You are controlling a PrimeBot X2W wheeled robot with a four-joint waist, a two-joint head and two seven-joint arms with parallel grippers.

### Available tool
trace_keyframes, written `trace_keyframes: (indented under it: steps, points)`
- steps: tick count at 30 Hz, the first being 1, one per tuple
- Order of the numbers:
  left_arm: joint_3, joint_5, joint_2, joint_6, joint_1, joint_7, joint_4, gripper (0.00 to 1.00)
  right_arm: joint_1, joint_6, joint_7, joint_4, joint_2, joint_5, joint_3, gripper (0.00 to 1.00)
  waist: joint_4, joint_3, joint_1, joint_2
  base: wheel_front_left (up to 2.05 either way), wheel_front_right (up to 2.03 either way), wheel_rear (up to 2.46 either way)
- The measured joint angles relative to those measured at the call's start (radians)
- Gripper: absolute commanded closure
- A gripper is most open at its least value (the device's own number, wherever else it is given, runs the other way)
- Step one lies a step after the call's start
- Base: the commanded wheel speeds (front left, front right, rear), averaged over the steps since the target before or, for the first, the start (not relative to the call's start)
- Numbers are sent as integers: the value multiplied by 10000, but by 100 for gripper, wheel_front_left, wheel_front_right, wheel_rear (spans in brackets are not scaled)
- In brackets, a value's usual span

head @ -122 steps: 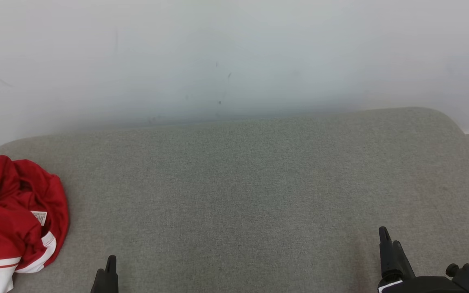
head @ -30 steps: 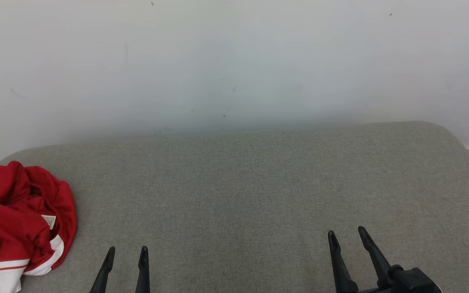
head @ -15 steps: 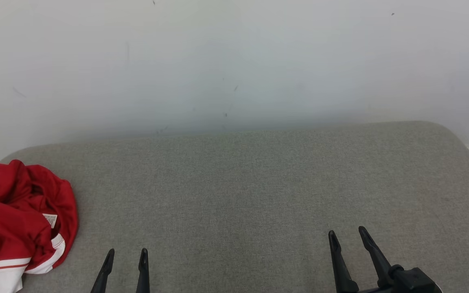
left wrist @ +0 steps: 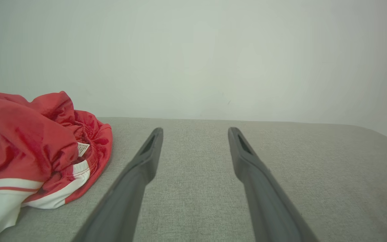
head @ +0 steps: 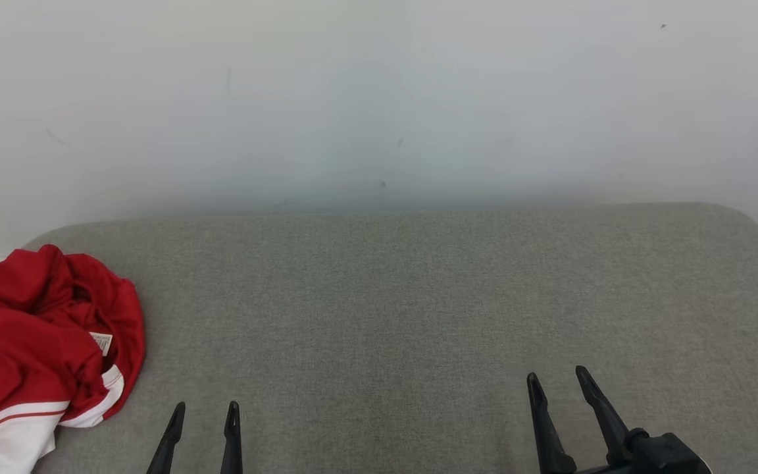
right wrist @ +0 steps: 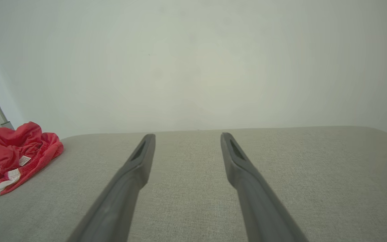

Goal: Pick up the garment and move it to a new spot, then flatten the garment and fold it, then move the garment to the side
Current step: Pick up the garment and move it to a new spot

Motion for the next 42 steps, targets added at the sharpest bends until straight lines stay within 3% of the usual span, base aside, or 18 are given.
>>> trace_keyframes:
  steps: [42]
  points:
    - [376, 270, 2, 270, 2, 0, -263, 0, 8, 0, 0, -29, 142, 144, 257, 0, 3105, 127, 0, 0, 0, 0, 0]
